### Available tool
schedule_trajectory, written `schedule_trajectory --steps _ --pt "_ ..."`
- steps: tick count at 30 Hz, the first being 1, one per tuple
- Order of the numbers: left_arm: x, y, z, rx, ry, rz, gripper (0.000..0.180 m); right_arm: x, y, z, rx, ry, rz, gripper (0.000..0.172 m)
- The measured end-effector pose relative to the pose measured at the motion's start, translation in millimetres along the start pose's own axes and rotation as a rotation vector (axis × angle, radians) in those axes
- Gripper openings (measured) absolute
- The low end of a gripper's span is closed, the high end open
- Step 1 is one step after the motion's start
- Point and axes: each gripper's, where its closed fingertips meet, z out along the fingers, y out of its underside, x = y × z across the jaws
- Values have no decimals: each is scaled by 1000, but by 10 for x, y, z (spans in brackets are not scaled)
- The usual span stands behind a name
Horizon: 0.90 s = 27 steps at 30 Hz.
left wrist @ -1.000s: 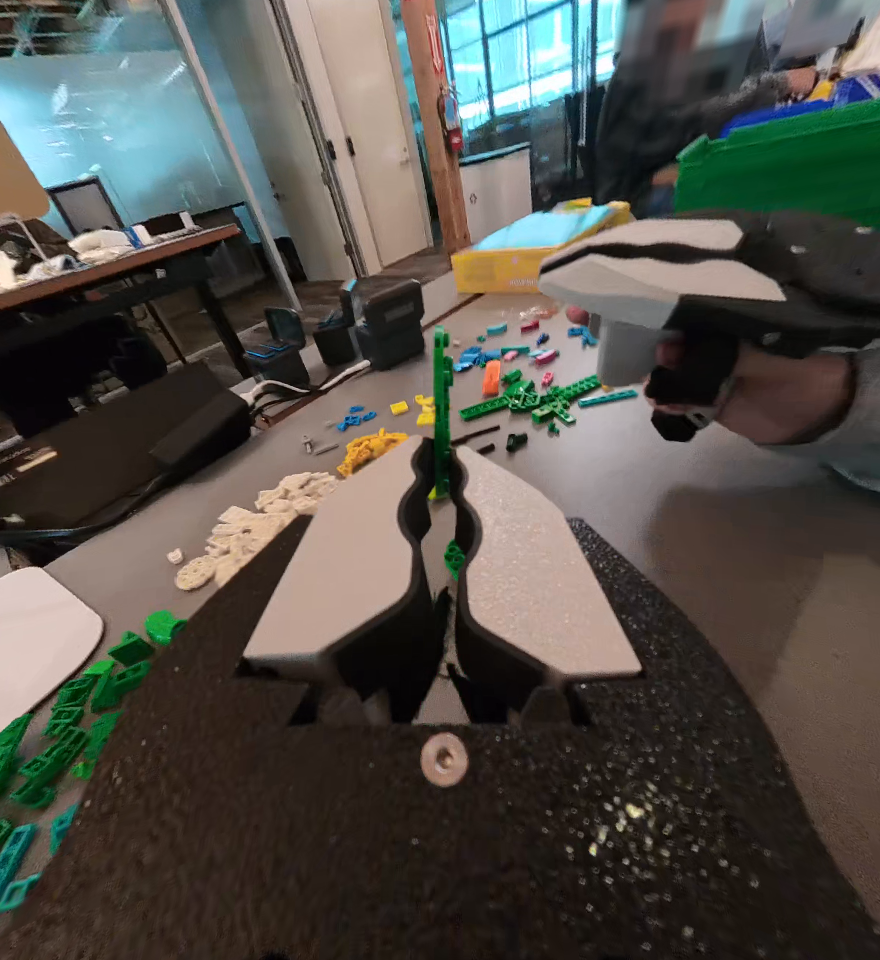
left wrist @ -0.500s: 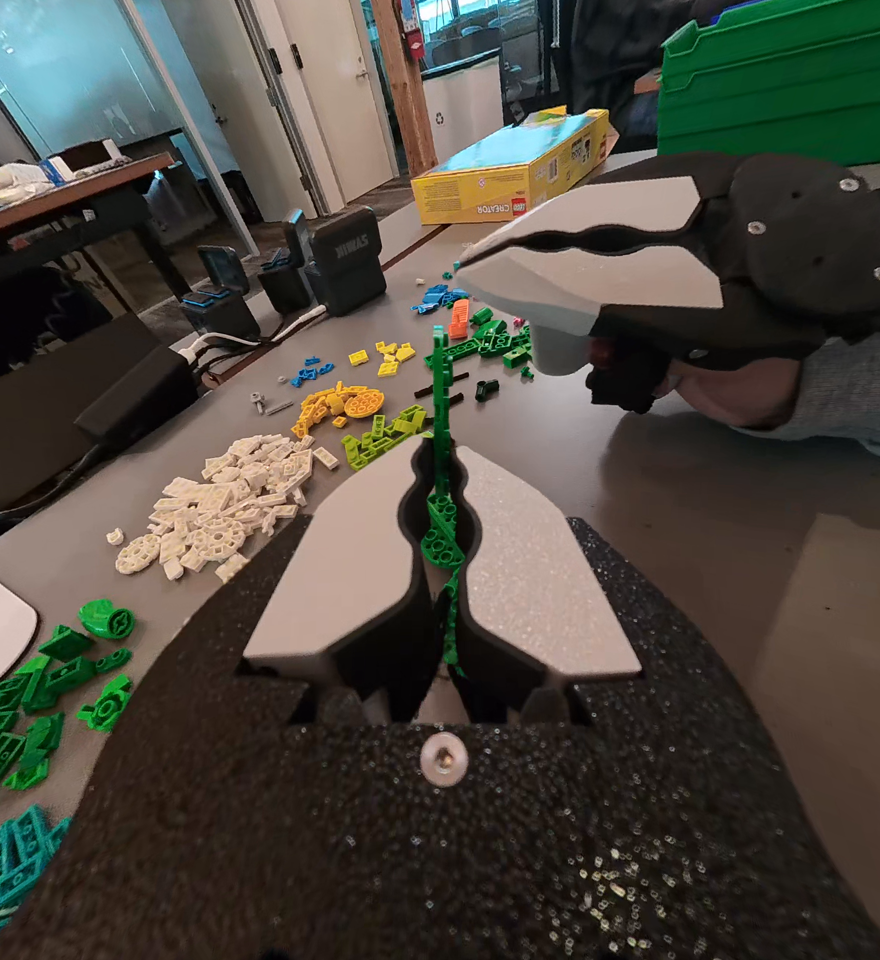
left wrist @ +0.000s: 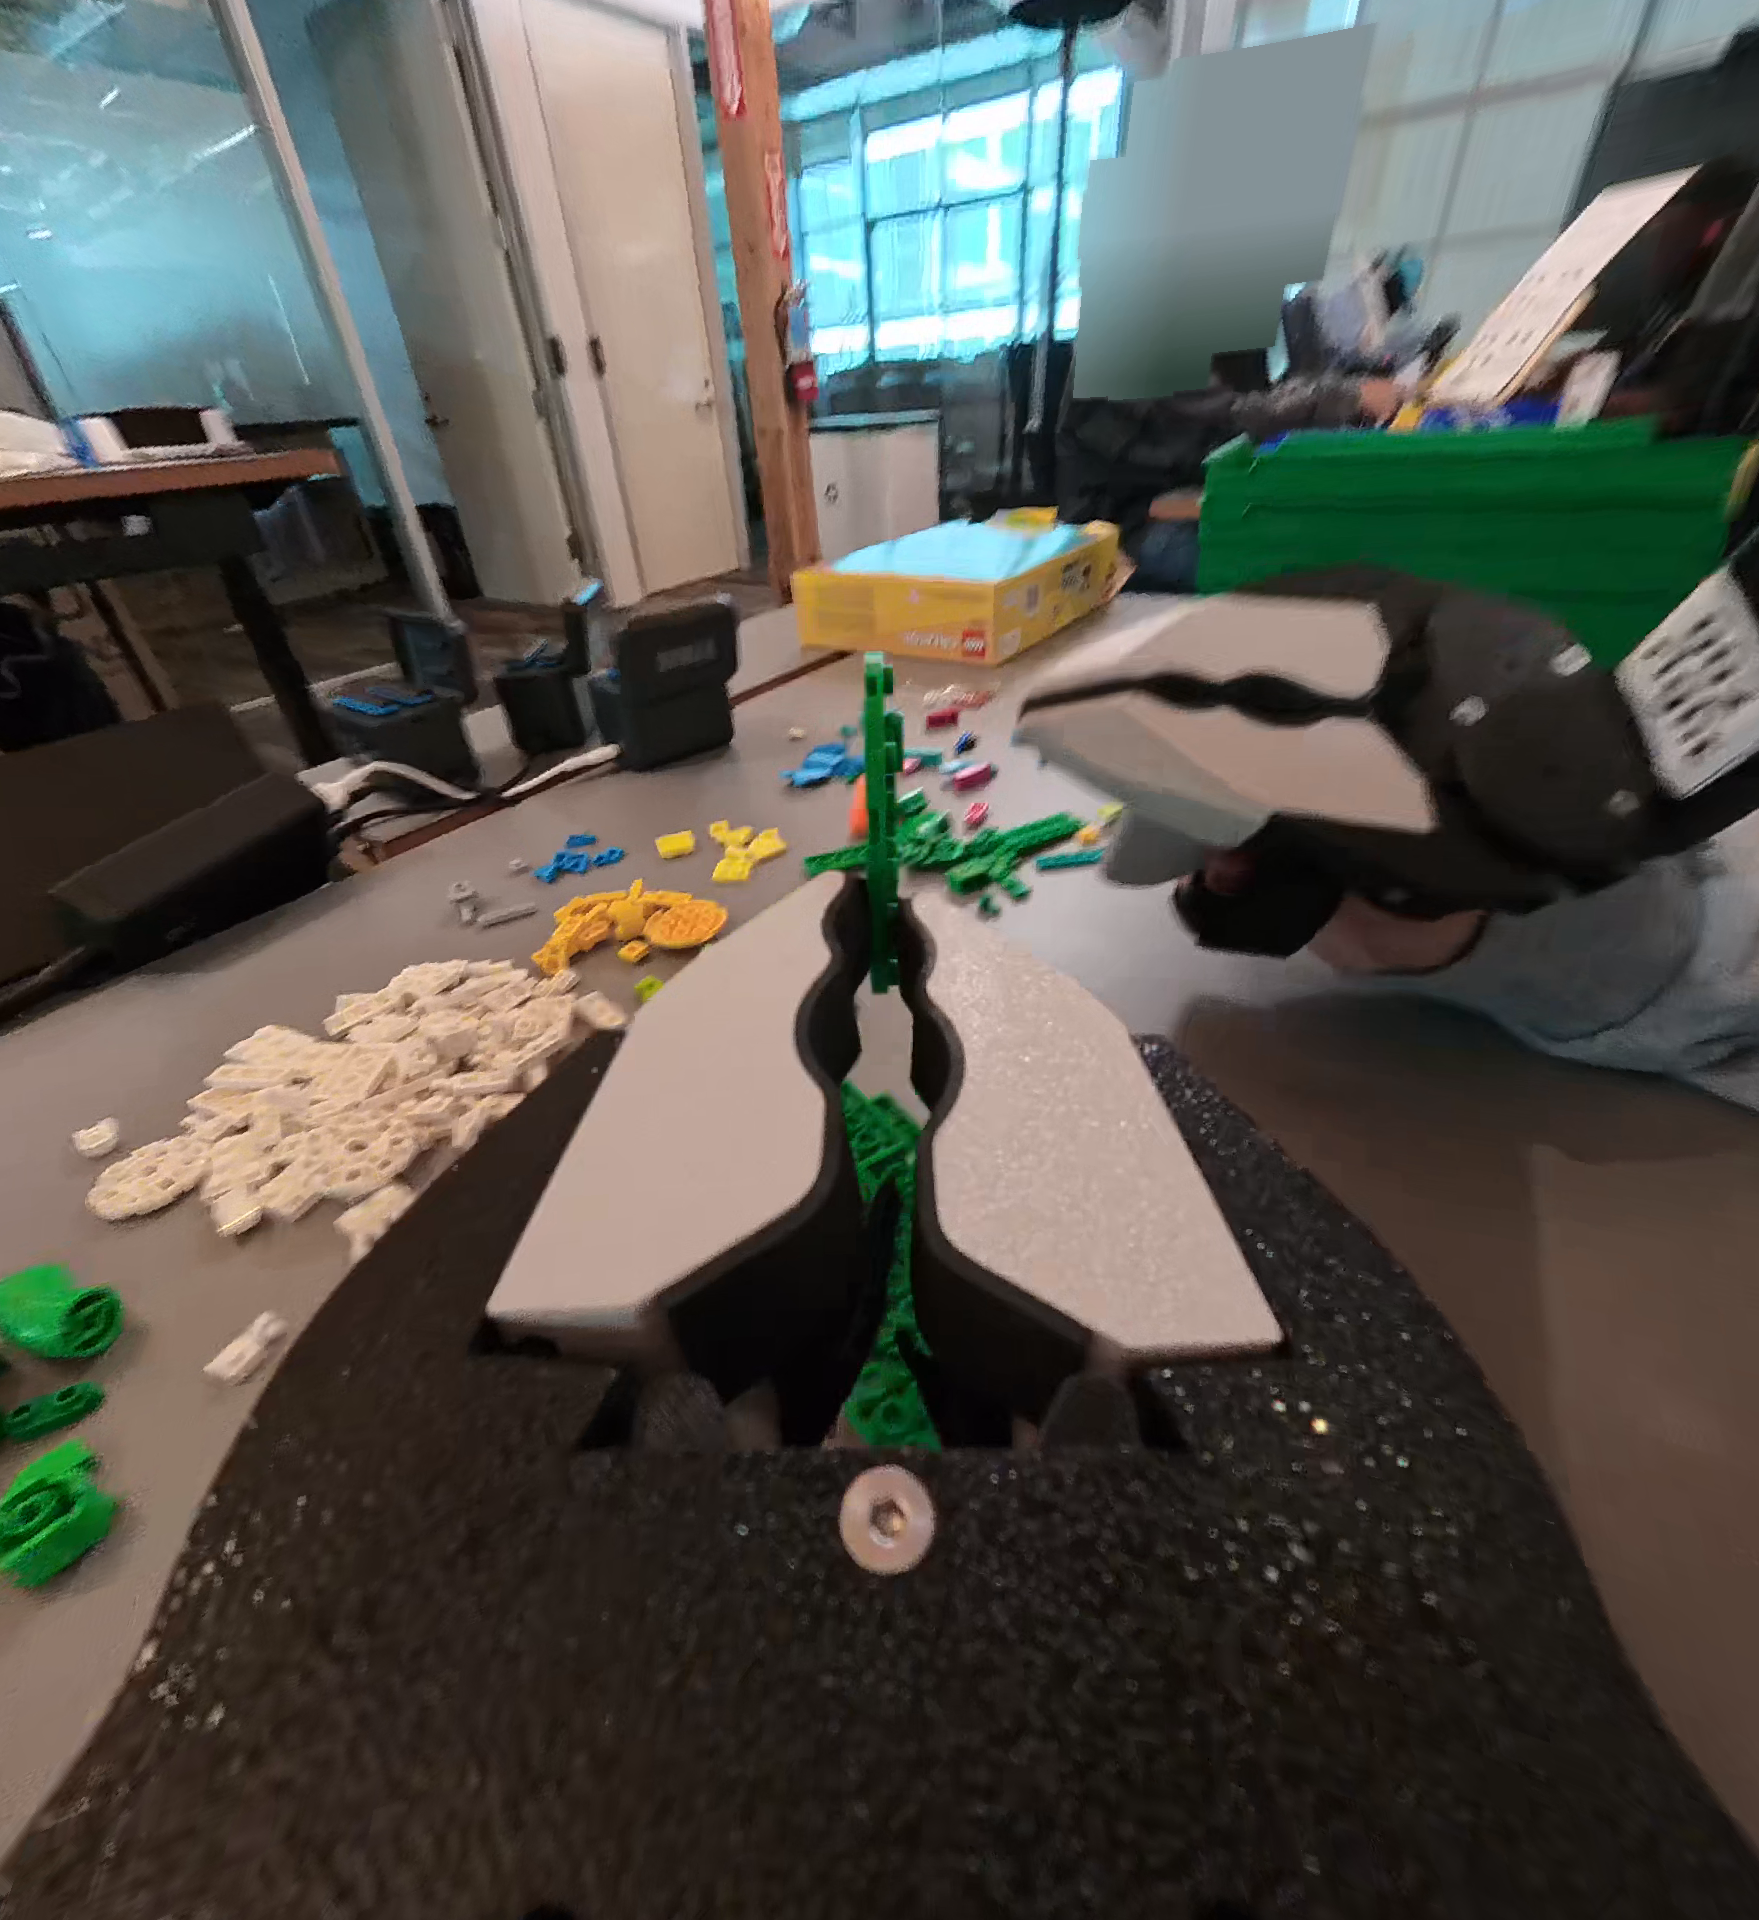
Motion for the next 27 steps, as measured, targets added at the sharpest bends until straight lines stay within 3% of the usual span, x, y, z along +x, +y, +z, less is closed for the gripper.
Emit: schedule_trajectory --steps 5,9,13,17,21,27 --pt "343 -243 -74 104 265 -217 5 -12 -64 -29 25 -5 -2 0" --pt "280 -141 -44 73 254 -289 5 -38 -137 -45 56 -25 29 1" --pt "262 -45 -4 40 204 -238 5 -129 -263 -69 117 -105 174 11" --pt "342 10 31 11 148 -74 5 -154 -341 -74 128 -111 312 13" --pt "424 36 53 11 110 47 6 -223 -319 -52 97 -113 319 16" --pt "394 55 51 12 99 54 6 -306 -309 -48 96 -171 362 17"
